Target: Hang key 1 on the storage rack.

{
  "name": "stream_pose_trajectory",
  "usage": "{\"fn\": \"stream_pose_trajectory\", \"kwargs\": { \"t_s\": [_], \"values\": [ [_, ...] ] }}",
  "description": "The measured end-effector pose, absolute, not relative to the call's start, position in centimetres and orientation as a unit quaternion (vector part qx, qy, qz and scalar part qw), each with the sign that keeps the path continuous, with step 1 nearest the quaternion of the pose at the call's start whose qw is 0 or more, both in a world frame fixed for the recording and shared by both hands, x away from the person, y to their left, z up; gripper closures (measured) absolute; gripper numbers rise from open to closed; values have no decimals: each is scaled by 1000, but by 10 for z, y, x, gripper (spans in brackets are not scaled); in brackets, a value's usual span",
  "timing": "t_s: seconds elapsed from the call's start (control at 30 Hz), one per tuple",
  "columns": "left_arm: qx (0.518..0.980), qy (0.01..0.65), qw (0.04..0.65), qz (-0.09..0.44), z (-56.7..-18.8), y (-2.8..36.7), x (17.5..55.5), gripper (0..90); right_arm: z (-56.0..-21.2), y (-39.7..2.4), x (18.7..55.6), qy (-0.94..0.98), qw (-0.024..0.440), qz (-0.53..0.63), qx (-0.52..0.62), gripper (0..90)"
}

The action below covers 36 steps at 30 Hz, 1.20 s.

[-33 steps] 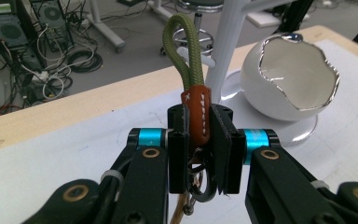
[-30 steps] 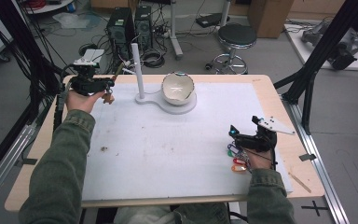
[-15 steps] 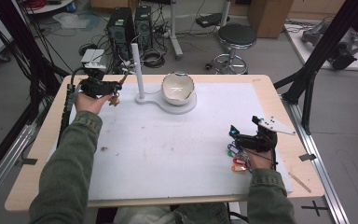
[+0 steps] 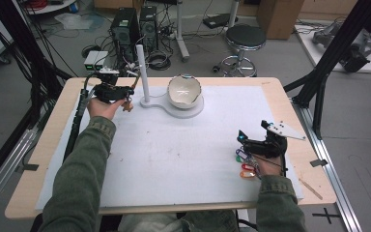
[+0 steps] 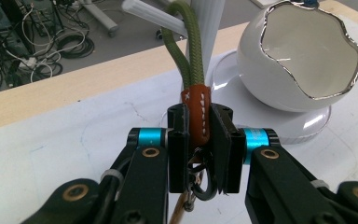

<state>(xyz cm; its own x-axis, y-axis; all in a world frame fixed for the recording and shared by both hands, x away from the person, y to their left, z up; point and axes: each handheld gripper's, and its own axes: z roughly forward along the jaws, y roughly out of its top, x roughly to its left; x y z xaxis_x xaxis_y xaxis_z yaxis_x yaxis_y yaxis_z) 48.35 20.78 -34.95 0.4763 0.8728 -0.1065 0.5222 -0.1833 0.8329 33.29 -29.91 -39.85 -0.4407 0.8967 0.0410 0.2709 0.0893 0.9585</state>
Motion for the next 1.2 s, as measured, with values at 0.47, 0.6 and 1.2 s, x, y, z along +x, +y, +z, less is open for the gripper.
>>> {"fn": "stream_pose_trajectory", "kwargs": {
  "t_s": [0.47,0.6,1.2],
  "values": [
    [707,524,420,222,-359,212,489,345,-399,-300,333,675,299,515,436,8],
    [690,544,418,233,-362,214,484,223,-399,-300,333,675,299,515,436,8],
    [717,501,428,226,-353,208,457,16,-399,-301,332,674,301,514,437,8]
  ]
}}
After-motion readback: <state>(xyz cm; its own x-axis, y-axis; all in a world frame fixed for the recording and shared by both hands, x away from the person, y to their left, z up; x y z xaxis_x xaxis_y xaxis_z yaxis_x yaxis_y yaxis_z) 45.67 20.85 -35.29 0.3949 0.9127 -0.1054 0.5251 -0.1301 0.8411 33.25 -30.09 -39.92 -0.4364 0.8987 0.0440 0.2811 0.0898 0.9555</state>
